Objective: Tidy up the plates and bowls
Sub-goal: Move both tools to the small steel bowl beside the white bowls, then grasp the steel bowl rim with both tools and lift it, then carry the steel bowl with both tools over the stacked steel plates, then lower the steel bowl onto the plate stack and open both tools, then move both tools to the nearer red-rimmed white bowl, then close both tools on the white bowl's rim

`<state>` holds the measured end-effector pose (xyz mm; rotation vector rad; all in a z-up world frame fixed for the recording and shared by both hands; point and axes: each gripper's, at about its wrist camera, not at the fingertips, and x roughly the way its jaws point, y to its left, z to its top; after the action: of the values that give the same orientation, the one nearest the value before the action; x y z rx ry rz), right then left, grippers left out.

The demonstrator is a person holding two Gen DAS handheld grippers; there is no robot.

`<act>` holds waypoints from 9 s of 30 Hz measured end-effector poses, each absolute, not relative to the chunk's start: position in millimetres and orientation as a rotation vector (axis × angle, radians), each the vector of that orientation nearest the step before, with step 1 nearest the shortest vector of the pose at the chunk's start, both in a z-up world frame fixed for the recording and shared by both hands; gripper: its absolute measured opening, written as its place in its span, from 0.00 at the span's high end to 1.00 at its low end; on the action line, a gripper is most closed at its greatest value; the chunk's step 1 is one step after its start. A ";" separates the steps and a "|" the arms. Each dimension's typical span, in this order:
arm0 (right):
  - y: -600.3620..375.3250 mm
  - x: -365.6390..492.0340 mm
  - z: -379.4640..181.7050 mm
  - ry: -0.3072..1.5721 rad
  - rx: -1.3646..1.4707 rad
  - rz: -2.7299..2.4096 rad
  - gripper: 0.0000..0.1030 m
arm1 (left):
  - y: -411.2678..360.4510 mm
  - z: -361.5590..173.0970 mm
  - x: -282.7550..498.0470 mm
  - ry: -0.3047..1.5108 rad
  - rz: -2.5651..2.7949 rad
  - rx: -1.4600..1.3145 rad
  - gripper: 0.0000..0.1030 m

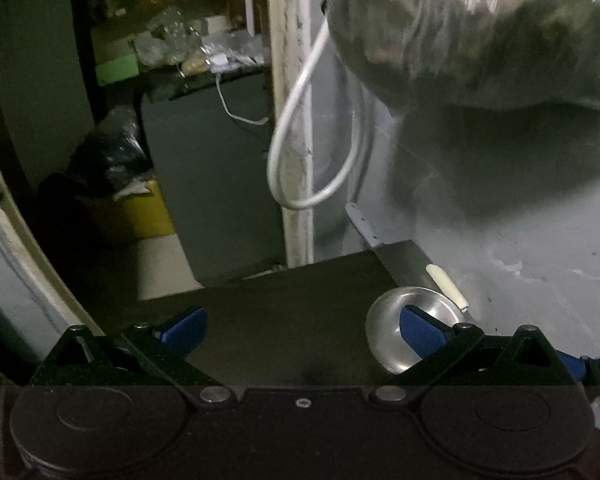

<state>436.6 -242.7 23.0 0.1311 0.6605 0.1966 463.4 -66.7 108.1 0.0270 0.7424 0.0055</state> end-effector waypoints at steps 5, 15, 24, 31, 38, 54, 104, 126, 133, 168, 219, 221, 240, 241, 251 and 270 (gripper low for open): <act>-243.4 465.7 -4.9 0.673 0.143 0.161 0.14 | -75.8 56.8 495.7 0.792 -0.043 0.000 0.01; -237.6 503.2 -37.4 0.705 0.082 0.120 0.31 | -76.2 -10.6 529.8 0.855 -0.050 -0.115 0.13; -244.4 515.4 -49.4 0.743 0.120 0.142 0.55 | -83.5 -26.9 545.4 0.922 -0.153 -0.127 0.68; -247.7 518.9 -55.6 0.778 0.151 0.164 0.72 | -91.6 -26.8 546.8 0.931 -0.199 -0.111 0.87; -251.0 508.7 -47.6 0.750 0.190 0.197 0.78 | -85.0 -15.7 530.2 0.906 -0.183 -0.099 0.89; -255.0 426.3 26.0 0.585 0.254 0.259 0.81 | -69.4 63.6 429.1 0.728 -0.171 -0.124 0.90; -184.6 23.6 45.8 0.737 -0.093 0.527 0.79 | 7.3 30.3 -5.5 0.791 -0.091 -0.314 0.90; -159.2 69.3 4.2 0.956 -0.097 0.656 0.80 | 29.4 -5.4 18.8 1.006 0.032 -0.371 0.90; -156.2 81.2 -6.9 1.002 -0.090 0.648 0.80 | 28.1 -11.8 27.4 1.029 0.037 -0.368 0.90; -169.8 73.1 -3.3 0.947 -0.005 0.512 0.37 | 31.7 5.4 17.4 0.865 0.034 -0.333 0.14; -314.7 310.6 -49.6 0.803 0.224 0.075 0.36 | -147.0 -28.3 360.8 0.965 -0.159 -0.151 0.05; -314.7 316.6 -52.4 0.811 0.229 0.078 0.41 | -153.0 -32.7 366.0 0.983 -0.158 -0.121 0.08; -314.4 334.3 -63.9 0.883 0.236 0.103 0.64 | -169.5 -45.3 381.5 1.072 -0.249 -0.136 0.66; -314.2 334.5 -63.9 0.885 0.235 0.103 0.65 | -169.4 -45.3 381.7 1.072 -0.254 -0.138 0.68; -310.9 335.6 -62.9 0.891 0.243 0.127 0.79 | -175.2 -43.6 377.5 1.056 -0.306 -0.131 0.91; -306.0 292.1 -9.9 0.715 0.232 0.140 0.83 | -156.5 14.1 331.4 0.863 -0.352 -0.149 0.92</act>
<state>292.1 -306.0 -9.9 0.2319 0.7155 0.1399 331.4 -156.5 14.1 -0.1488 0.8630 -0.3519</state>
